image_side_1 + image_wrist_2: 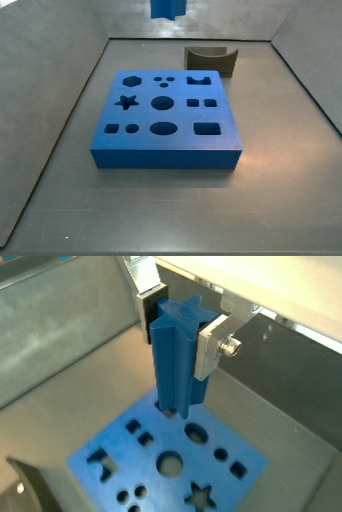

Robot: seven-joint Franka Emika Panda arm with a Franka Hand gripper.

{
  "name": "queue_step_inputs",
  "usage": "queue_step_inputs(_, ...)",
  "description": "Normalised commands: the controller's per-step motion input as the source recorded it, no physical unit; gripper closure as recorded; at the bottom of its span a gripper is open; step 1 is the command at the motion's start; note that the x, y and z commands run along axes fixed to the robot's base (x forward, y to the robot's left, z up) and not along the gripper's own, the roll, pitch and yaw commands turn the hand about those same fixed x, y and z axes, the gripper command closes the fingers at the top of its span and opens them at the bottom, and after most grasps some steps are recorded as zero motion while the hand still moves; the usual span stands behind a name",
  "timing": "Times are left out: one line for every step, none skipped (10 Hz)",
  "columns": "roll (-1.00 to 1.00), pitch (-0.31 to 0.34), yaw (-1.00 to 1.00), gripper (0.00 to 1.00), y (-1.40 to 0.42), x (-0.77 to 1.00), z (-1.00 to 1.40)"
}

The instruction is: Insert the star object.

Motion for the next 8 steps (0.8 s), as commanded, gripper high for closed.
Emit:
queue_step_inputs(0.01,-0.057,0.12,1.00,0.31,-0.53,-1.00)
queue_step_inputs(0.00,-0.064,0.09,1.00,0.28,-0.51,-1.00)
queue_step_inputs(0.00,-0.071,0.05,1.00,0.23,-0.49,-1.00)
queue_step_inputs(0.00,-0.074,0.00,1.00,0.15,-0.43,-1.00)
queue_step_inputs(0.00,-0.060,-0.05,1.00,0.01,-0.33,-1.00)
queue_step_inputs(0.00,-0.049,-0.04,1.00,0.01,-0.18,-1.00)
queue_step_inputs(0.00,-0.066,0.00,1.00,0.07,-0.08,-1.00)
queue_step_inputs(0.00,-0.076,0.00,1.00,0.15,0.00,-1.00)
